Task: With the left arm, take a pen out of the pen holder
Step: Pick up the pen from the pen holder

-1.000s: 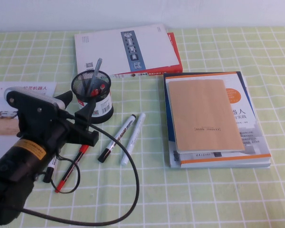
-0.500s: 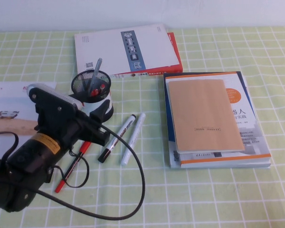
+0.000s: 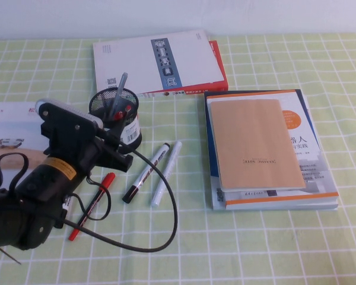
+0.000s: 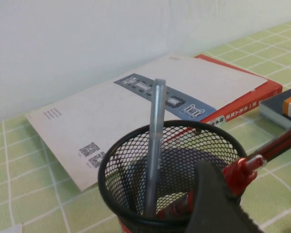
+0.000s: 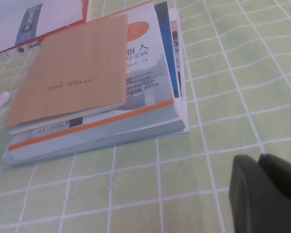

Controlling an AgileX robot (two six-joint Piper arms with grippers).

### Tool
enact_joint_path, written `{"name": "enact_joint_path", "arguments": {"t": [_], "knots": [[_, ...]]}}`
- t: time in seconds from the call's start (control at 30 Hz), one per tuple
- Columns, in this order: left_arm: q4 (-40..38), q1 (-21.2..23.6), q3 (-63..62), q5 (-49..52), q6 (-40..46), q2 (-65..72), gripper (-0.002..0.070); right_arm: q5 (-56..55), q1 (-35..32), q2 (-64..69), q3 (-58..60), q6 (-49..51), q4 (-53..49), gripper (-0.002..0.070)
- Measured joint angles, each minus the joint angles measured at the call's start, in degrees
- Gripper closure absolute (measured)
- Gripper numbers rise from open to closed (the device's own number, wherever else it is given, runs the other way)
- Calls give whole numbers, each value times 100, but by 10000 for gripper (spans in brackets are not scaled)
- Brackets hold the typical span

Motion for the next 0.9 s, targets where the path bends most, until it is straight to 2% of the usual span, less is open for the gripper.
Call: {"name": "enact_joint_path", "arguments": {"t": [0.6, 0.9], "knots": [[12, 23, -214, 63, 257, 60, 367, 14, 0, 0, 0, 0, 22, 691], [-398, 23, -325, 243, 278, 110, 368, 14, 0, 0, 0, 0, 22, 691]]}}
